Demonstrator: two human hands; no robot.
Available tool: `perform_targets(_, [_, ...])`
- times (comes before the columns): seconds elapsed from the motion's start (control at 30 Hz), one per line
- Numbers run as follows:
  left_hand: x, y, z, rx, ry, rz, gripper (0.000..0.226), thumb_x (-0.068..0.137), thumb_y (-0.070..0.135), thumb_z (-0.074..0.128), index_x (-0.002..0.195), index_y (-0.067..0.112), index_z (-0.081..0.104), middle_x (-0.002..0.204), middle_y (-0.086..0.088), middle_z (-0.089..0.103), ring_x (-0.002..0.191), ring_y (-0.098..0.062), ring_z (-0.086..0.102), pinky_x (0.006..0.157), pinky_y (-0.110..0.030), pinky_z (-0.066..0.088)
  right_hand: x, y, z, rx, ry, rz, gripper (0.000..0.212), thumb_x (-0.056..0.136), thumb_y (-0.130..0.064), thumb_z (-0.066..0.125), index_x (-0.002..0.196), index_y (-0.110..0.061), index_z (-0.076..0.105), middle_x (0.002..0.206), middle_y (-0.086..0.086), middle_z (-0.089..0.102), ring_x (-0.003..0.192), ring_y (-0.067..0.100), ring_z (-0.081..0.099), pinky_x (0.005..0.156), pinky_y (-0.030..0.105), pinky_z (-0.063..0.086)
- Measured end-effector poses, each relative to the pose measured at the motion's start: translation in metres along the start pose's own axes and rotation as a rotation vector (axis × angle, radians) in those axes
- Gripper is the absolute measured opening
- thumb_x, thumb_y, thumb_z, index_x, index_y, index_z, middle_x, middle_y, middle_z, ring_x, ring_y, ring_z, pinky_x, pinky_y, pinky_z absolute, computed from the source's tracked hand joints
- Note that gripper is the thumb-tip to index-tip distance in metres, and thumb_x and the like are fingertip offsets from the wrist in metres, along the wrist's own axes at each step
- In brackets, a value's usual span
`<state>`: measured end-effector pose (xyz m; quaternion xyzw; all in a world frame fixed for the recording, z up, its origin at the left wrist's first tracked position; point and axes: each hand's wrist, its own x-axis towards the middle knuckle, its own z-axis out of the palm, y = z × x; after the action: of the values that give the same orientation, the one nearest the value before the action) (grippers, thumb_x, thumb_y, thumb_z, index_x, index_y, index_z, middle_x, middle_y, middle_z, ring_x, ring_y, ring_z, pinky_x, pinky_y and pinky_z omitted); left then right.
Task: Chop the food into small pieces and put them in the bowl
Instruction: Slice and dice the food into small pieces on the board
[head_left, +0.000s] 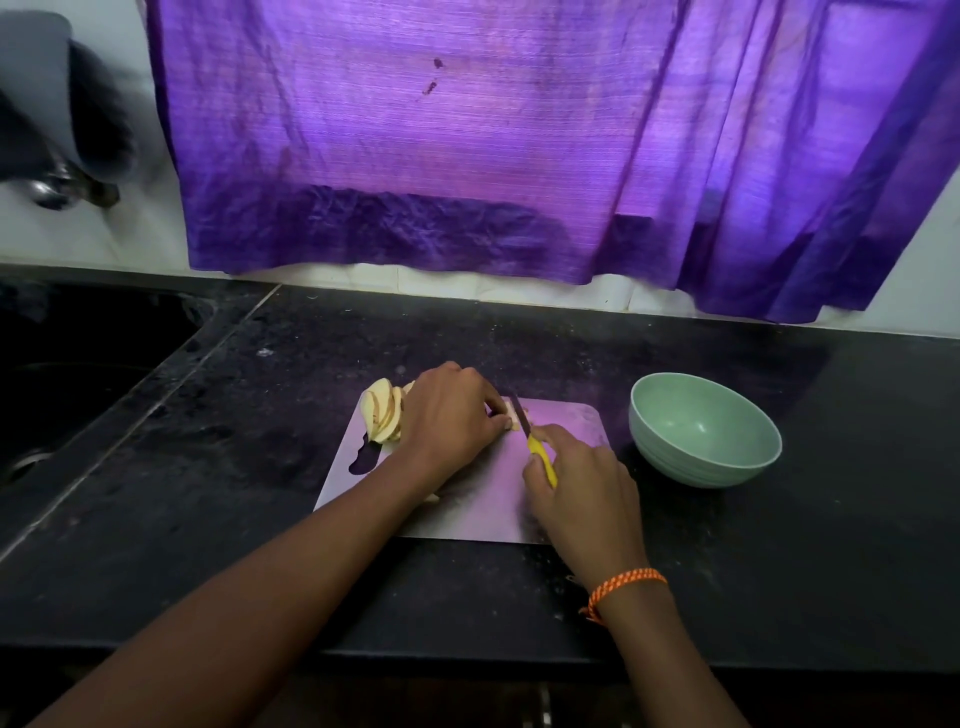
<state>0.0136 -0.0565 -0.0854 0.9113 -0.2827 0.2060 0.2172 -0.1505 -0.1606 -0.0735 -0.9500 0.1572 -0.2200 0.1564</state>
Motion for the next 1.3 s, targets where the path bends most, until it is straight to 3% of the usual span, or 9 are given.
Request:
perform_targets(0.13, [0.002, -0.001, 0.002, -0.004, -0.008, -0.009, 0.022, 0.085, 0.055, 0.081, 0.101, 0.04, 0.085, 0.093, 0.009, 0.08, 0.085, -0.009, 0.064, 0.067, -0.03, 0.052, 0.004, -0.001, 0.005, 0.006, -0.017, 0.007, 0.036, 0.101, -0.037, 0.05, 0.135, -0.033, 0.059, 0.102, 0.011, 0.07, 0.091, 0.033, 0.064, 0.072, 0.039, 0.05])
perform_targets(0.3, [0.001, -0.002, 0.003, 0.005, -0.017, 0.004, 0.02, 0.086, 0.054, 0.08, 0.101, 0.043, 0.084, 0.092, 0.011, 0.079, 0.092, -0.012, 0.061, 0.074, -0.032, 0.053, 0.007, 0.003, 0.011, -0.039, -0.046, -0.031, 0.033, 0.103, -0.04, 0.045, 0.132, -0.031, 0.059, 0.099, 0.009, 0.068, 0.087, 0.03, 0.06, 0.067, 0.037, 0.046])
perform_targets(0.43, [0.001, -0.001, 0.002, 0.037, -0.004, 0.047, 0.017, 0.088, 0.051, 0.076, 0.099, 0.042, 0.085, 0.087, 0.011, 0.078, 0.09, -0.013, 0.059, 0.078, -0.031, 0.045, 0.014, 0.005, 0.013, -0.064, -0.051, -0.064, 0.029, 0.103, -0.04, 0.044, 0.123, -0.029, 0.061, 0.095, 0.006, 0.068, 0.083, 0.027, 0.061, 0.067, 0.039, 0.053])
perform_targets(0.6, [-0.002, 0.004, 0.001, 0.071, -0.007, 0.071, 0.021, 0.09, 0.054, 0.074, 0.097, 0.038, 0.086, 0.083, 0.007, 0.077, 0.085, -0.015, 0.061, 0.086, -0.033, 0.048, 0.006, 0.005, 0.01, -0.084, -0.053, -0.066, 0.027, 0.102, -0.037, 0.046, 0.124, -0.029, 0.06, 0.092, 0.006, 0.066, 0.083, 0.028, 0.059, 0.061, 0.036, 0.041])
perform_targets(0.8, [-0.004, 0.01, -0.001, 0.079, 0.004, 0.086, 0.022, 0.093, 0.052, 0.075, 0.101, 0.035, 0.086, 0.088, 0.005, 0.078, 0.09, -0.015, 0.063, 0.1, -0.038, 0.048, -0.015, 0.011, -0.002, -0.025, -0.062, -0.036, 0.02, 0.1, -0.036, 0.049, 0.116, -0.032, 0.059, 0.091, 0.004, 0.064, 0.075, 0.025, 0.047, 0.063, 0.037, 0.037])
perform_targets(0.87, [-0.005, 0.011, -0.001, 0.091, 0.014, 0.079, 0.02, 0.094, 0.048, 0.074, 0.103, 0.034, 0.085, 0.089, 0.004, 0.077, 0.091, -0.015, 0.062, 0.099, -0.037, 0.045, -0.023, 0.014, -0.004, -0.008, -0.05, -0.035, 0.019, 0.098, -0.037, 0.051, 0.114, -0.032, 0.059, 0.087, 0.002, 0.063, 0.077, 0.026, 0.053, 0.062, 0.037, 0.039])
perform_targets(1.07, [-0.007, 0.011, -0.004, 0.08, 0.015, 0.074, 0.018, 0.094, 0.047, 0.075, 0.101, 0.033, 0.085, 0.085, 0.005, 0.076, 0.089, -0.015, 0.059, 0.093, -0.038, 0.045, -0.04, 0.022, -0.009, 0.021, -0.02, -0.037, 0.033, 0.095, -0.042, 0.053, 0.127, -0.035, 0.061, 0.092, 0.005, 0.068, 0.084, 0.031, 0.06, 0.068, 0.039, 0.048])
perform_targets(1.2, [-0.007, 0.005, -0.009, 0.037, 0.028, 0.039, 0.014, 0.094, 0.042, 0.073, 0.096, 0.036, 0.085, 0.084, 0.01, 0.077, 0.09, -0.014, 0.06, 0.09, -0.038, 0.041, -0.031, 0.018, -0.008, 0.15, 0.122, 0.005, 0.046, 0.091, -0.046, 0.049, 0.133, -0.035, 0.063, 0.075, 0.005, 0.066, 0.073, 0.031, 0.061, 0.066, 0.041, 0.053])
perform_targets(1.3, [-0.007, 0.002, -0.012, 0.006, 0.008, 0.016, 0.013, 0.092, 0.038, 0.073, 0.094, 0.034, 0.085, 0.086, 0.01, 0.078, 0.094, -0.015, 0.062, 0.094, -0.038, 0.041, -0.009, 0.013, -0.003, 0.123, 0.122, 0.001, 0.044, 0.093, -0.044, 0.05, 0.134, -0.036, 0.062, 0.08, 0.009, 0.068, 0.076, 0.034, 0.062, 0.068, 0.042, 0.054])
